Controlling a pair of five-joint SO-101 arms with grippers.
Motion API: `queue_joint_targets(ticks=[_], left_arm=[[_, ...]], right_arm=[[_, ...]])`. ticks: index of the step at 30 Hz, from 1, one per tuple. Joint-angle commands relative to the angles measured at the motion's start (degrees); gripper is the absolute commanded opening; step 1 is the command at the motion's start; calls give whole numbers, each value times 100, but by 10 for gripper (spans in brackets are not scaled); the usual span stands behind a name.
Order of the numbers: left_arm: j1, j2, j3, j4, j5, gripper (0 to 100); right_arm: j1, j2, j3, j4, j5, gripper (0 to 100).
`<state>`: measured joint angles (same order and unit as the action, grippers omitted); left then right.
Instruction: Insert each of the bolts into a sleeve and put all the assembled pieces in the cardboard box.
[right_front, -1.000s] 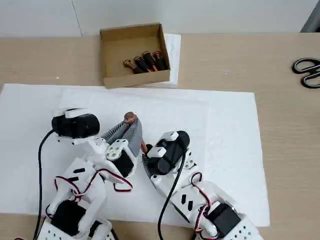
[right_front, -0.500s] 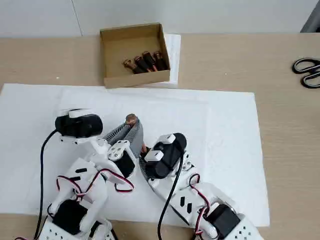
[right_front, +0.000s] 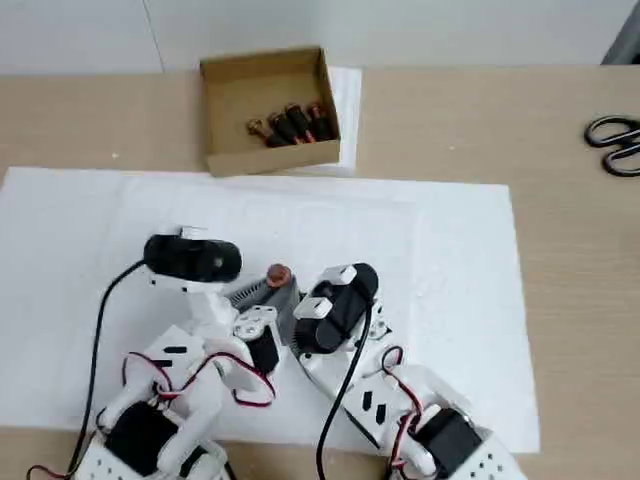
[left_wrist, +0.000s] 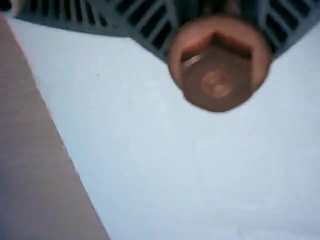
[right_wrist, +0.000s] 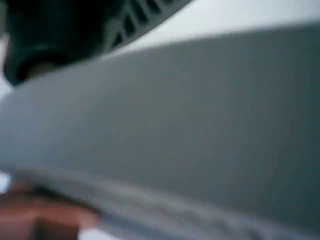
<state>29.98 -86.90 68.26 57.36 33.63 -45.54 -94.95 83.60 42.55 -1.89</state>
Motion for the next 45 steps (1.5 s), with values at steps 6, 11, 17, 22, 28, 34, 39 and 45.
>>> queue_joint_targets(ticks=[6,11,17,22,28,34,39,45], left_arm=[[105,-53,418,141,-158,5],[176,-53,558,123,-431,5],[141,-53,549,79,-659,6],[141,-53,549,105,-721,96],[141,-53,549,114,-730,185],[141,-53,286,114,-905,186],[141,-26,-295,114,-897,185],[141,-18,-602,105,-897,185]], right_arm=[[66,-92,-501,-154,-18,4],[66,-57,-598,-127,-18,4],[66,-57,-589,-127,-18,4],[66,-57,-589,-119,-18,4],[66,-57,-589,-119,-18,4],[66,-57,-580,-119,-18,4],[66,-75,-492,13,-26,4],[66,-110,-413,92,-44,4]])
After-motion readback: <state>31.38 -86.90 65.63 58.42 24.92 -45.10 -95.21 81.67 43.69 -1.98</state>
